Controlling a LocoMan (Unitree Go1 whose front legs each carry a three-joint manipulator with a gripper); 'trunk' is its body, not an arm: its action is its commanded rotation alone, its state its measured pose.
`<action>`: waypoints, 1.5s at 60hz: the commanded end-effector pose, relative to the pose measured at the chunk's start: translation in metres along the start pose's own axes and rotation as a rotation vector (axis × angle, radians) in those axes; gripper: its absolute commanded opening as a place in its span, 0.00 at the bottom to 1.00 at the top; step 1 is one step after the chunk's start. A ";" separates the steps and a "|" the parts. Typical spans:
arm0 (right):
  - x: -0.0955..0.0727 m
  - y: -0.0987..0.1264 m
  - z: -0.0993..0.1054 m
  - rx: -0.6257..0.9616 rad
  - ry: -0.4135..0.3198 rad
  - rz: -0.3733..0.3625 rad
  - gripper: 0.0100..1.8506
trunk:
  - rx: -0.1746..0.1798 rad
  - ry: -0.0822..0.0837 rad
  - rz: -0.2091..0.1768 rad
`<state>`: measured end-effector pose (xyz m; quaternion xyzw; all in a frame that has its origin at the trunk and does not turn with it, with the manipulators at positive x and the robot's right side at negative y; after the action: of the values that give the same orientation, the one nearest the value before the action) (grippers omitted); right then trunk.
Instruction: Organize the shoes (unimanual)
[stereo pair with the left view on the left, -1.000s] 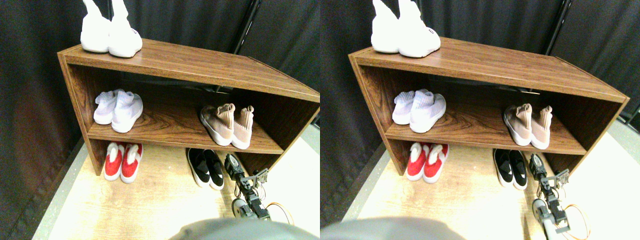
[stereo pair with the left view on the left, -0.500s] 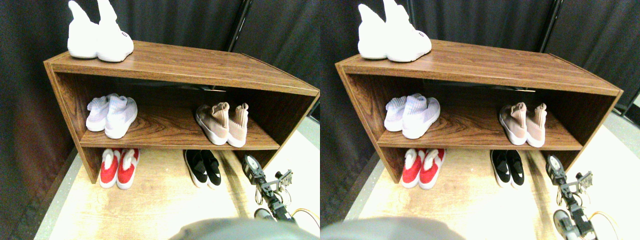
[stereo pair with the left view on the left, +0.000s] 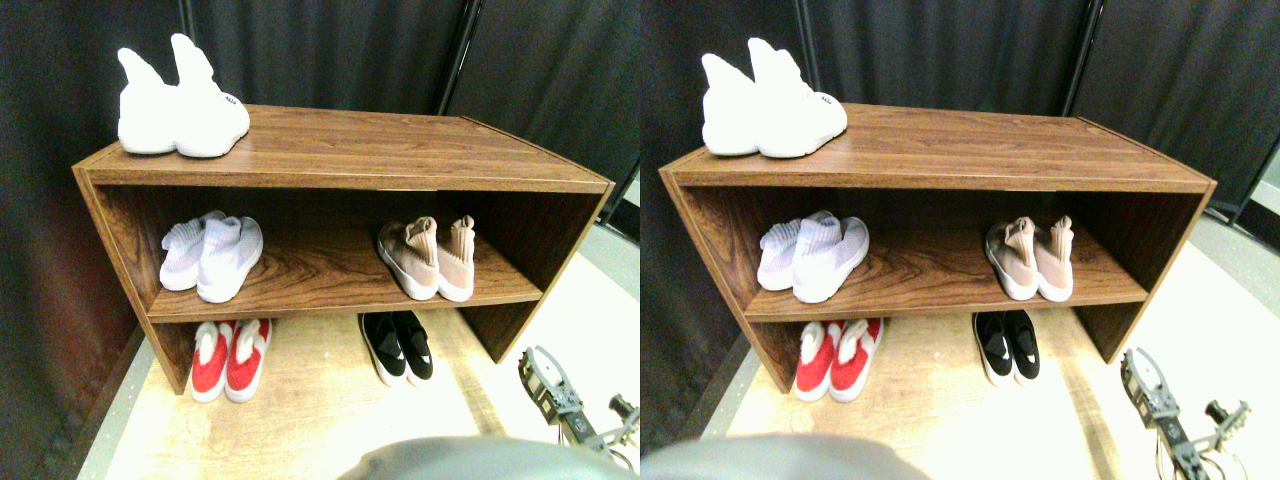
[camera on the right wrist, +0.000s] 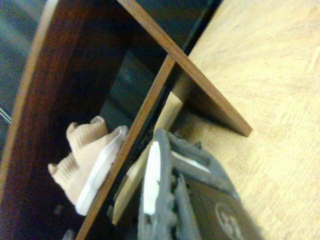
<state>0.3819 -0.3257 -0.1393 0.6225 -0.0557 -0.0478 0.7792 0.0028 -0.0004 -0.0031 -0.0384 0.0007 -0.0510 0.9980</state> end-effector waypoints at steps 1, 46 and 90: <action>-0.011 0.018 -0.008 -0.023 0.015 0.090 0.03 | -0.001 -0.036 -0.004; -0.035 0.088 -0.067 -0.108 0.300 0.250 0.03 | -0.059 -0.129 0.047; -0.021 0.098 -0.096 -0.034 0.323 0.226 0.03 | -0.075 -0.100 0.059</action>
<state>0.3739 -0.2125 -0.0736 0.6134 0.0210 0.1287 0.7789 -0.0009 -0.0025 -0.0037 -0.0726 -0.0570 -0.0217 0.9955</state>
